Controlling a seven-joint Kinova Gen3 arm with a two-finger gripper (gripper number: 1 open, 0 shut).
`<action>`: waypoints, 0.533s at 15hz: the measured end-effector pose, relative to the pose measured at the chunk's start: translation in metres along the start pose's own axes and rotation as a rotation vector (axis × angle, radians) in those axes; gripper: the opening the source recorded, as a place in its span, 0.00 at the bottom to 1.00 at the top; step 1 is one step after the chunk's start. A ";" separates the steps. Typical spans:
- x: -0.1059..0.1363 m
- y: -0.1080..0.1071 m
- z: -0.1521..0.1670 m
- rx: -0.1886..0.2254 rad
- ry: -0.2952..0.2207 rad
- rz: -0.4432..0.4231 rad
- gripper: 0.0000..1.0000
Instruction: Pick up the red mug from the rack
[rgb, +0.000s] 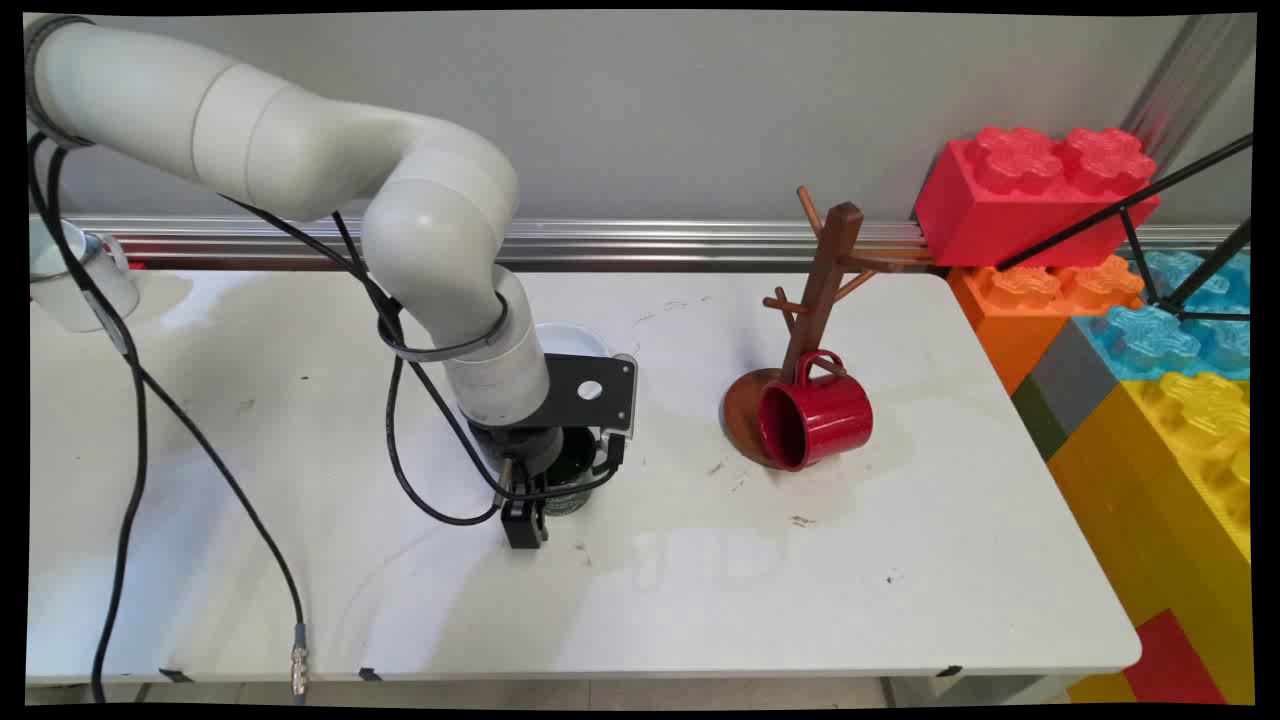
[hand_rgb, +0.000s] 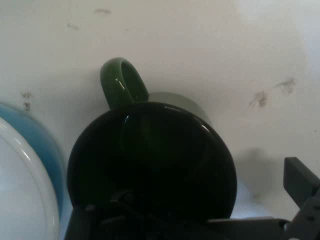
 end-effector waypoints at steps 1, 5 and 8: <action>0.000 0.001 -0.003 -0.002 0.008 -0.002 1.00; 0.002 0.008 -0.020 -0.009 0.051 -0.022 1.00; 0.004 0.015 -0.035 -0.009 0.089 -0.038 1.00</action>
